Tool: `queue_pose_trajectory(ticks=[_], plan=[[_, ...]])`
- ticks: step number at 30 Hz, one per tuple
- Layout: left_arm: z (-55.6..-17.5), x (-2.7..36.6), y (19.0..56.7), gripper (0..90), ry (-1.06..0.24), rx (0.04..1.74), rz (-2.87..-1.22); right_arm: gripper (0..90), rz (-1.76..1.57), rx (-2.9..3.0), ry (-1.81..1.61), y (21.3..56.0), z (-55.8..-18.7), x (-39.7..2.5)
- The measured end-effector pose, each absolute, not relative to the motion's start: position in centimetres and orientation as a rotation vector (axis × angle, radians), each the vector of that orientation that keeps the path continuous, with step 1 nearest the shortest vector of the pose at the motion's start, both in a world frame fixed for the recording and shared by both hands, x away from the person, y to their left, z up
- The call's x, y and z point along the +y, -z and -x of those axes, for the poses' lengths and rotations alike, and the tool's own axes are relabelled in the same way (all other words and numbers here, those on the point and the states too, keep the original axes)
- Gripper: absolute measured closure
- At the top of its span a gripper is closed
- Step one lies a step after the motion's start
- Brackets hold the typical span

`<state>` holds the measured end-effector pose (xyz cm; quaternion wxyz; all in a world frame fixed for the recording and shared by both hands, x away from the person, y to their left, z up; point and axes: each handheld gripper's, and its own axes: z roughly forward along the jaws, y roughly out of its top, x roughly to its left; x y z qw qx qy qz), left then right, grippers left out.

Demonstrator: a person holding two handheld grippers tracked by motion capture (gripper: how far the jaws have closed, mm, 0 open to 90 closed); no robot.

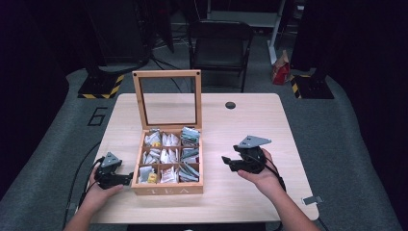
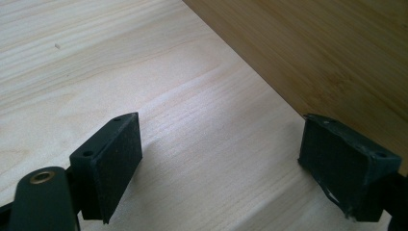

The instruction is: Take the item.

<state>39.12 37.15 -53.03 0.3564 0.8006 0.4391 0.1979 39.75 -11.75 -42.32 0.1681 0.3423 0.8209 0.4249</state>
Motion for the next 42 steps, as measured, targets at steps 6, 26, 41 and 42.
queue_pose_trajectory(ticks=[6,26,41,42], plan=[[-39.1,37.1,53.0,14.4,-0.502,1.139,-2.065,36.0,-0.957,2.348,-1.235,41.9,-39.7,-10.8],[-39.1,37.1,53.1,14.4,-0.509,1.137,-2.059,39.9,-0.905,2.376,-1.281,41.2,-39.5,-8.2],[-39.1,37.1,53.1,14.4,-0.509,1.137,-2.06,42.2,-0.858,2.404,-1.304,41.0,-39.3,-6.3],[-39.1,37.1,53.1,14.4,-0.509,1.135,-2.061,42.6,-0.844,2.407,-1.305,41.0,-39.4,-6.2]])
